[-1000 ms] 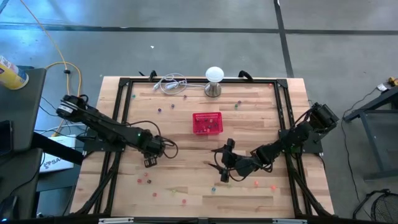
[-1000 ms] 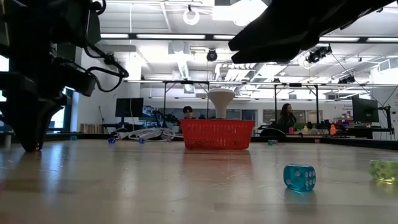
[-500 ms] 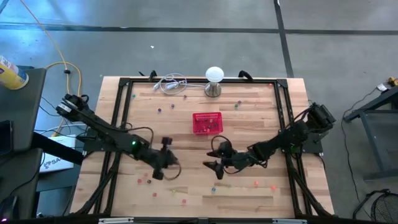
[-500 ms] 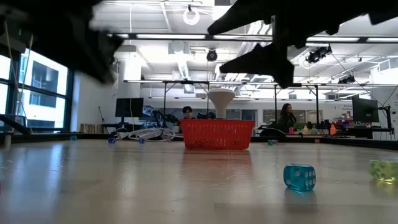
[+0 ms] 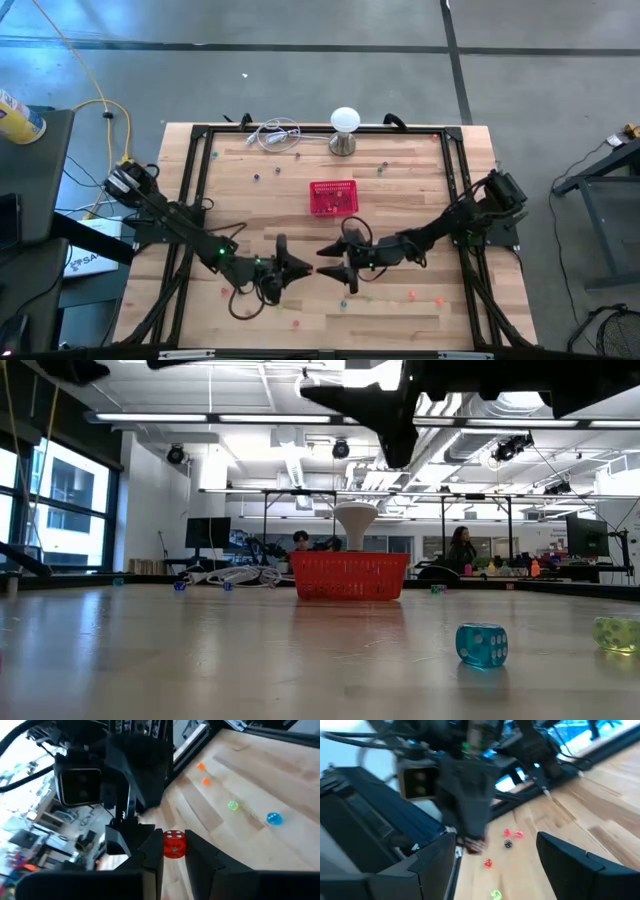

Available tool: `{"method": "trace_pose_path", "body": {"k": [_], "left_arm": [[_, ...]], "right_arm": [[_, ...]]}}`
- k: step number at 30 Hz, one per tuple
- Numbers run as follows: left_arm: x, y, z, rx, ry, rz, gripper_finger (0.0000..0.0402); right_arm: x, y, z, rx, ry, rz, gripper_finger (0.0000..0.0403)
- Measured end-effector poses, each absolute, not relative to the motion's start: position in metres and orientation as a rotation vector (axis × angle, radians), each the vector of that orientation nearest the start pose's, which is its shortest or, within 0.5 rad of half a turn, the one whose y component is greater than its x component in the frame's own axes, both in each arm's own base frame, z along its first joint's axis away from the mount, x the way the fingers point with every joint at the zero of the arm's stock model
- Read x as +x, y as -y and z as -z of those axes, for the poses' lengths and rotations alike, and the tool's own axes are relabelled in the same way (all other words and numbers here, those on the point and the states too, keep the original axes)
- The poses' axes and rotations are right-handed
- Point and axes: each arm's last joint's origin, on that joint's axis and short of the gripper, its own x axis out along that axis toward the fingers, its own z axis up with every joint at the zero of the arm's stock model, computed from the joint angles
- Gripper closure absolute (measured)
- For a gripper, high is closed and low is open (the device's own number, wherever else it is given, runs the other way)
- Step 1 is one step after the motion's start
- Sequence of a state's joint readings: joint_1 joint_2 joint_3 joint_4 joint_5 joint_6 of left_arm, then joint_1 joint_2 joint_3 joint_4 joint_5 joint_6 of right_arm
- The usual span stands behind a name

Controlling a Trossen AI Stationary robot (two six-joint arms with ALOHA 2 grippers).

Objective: Pick & Place Dice
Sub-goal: Put the top red dice into the bin

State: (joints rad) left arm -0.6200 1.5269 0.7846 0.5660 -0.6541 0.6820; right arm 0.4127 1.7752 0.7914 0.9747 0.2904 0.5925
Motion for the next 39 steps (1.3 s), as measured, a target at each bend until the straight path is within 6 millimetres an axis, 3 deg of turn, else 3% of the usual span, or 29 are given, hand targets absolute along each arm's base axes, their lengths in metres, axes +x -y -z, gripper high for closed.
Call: {"method": "trace_pose_path", "body": {"k": [5,22,39], "left_arm": [[0.276,0.172,-0.224,0.832,-0.138,-0.045,0.035],[0.289,0.156,-0.226,0.821,-0.103,-0.057,0.035],[0.291,0.153,-0.226,0.829,-0.109,-0.064,0.035]], "right_arm": [[0.327,-0.139,-0.191,0.57,-0.053,-0.186,0.0133],[0.328,-0.135,-0.191,0.543,-0.046,-0.171,0.0133],[0.33,-0.131,-0.192,0.55,-0.041,-0.157,0.0134]]}}
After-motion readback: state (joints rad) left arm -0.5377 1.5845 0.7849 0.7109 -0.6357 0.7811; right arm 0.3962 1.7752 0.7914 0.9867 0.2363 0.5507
